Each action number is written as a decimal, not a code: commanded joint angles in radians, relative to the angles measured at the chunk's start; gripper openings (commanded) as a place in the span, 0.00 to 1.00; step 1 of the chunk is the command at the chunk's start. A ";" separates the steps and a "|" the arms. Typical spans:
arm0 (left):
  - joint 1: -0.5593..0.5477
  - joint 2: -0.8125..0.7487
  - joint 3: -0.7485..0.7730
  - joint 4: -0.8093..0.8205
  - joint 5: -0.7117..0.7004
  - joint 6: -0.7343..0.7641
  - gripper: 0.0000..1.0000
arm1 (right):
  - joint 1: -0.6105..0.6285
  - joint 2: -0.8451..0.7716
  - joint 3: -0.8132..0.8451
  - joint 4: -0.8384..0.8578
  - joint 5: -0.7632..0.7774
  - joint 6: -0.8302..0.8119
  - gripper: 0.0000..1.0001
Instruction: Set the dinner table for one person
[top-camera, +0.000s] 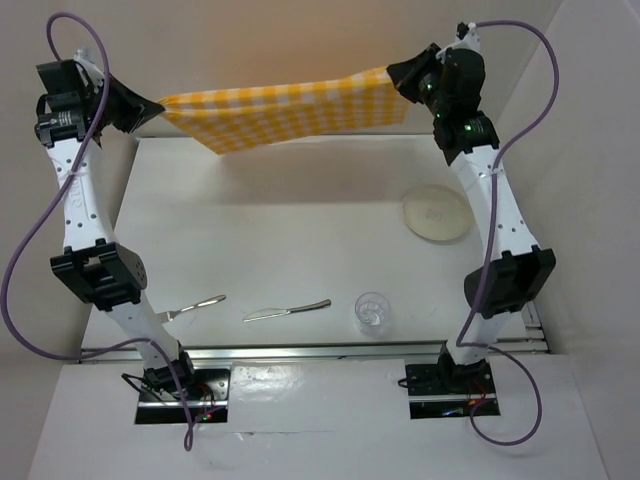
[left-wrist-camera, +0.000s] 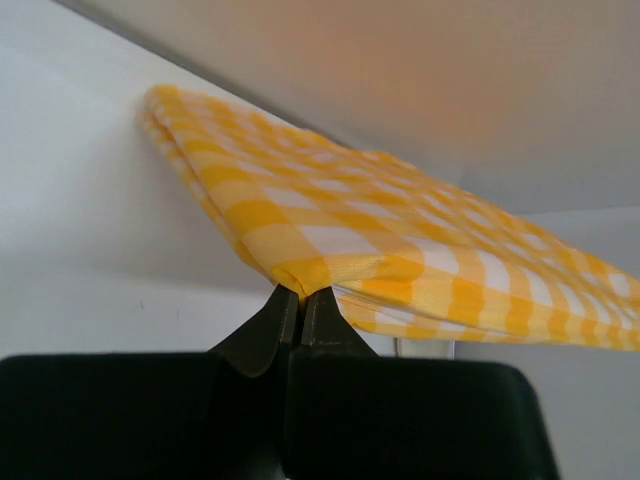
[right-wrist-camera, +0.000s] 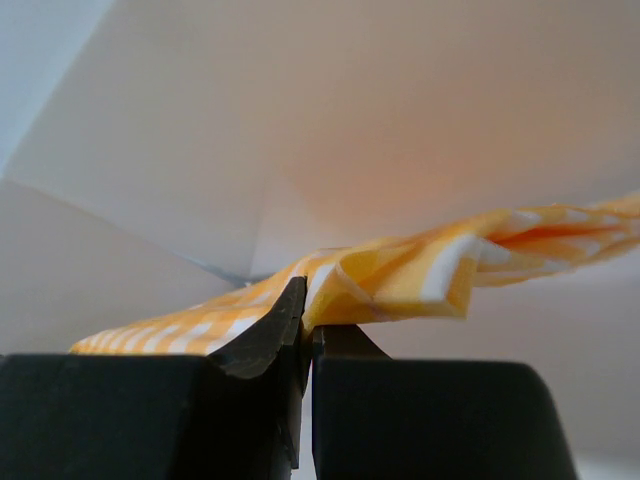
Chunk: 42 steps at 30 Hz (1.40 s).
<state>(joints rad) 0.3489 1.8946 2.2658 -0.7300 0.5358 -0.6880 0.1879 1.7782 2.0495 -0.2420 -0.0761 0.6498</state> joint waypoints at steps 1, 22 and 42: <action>0.018 -0.081 -0.095 0.052 -0.031 0.015 0.00 | -0.025 -0.153 -0.177 0.085 0.033 -0.004 0.00; 0.036 -0.371 -1.105 0.061 -0.338 0.076 1.00 | -0.005 -0.476 -1.145 -0.183 -0.038 0.129 1.00; -0.197 -0.129 -0.845 0.052 -0.438 0.110 0.28 | 0.039 -0.220 -0.809 -0.212 -0.003 -0.050 0.27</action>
<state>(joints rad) 0.1616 1.7035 1.3815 -0.6800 0.1303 -0.5842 0.1879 1.2491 1.1080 -0.4198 0.0357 0.7212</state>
